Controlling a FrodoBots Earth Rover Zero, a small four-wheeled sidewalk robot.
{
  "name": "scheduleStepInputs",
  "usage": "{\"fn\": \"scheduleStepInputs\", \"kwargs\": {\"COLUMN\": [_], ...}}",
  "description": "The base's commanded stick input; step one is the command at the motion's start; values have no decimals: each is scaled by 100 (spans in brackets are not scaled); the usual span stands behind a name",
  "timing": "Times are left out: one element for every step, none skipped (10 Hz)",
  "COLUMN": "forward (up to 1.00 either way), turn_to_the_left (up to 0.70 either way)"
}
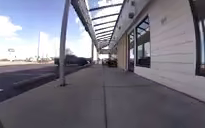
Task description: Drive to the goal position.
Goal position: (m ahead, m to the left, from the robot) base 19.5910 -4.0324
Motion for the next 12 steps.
{"fn": "scheduleStepInputs", "kwargs": {"forward": [85, 85, 85, 85, 85, 85, 85, 85, 85, 85, 85, 85], "turn_to_the_left": [0, 0, 0, 0, 0, 0, 0, 0, 0, 0, 0, 0]}}
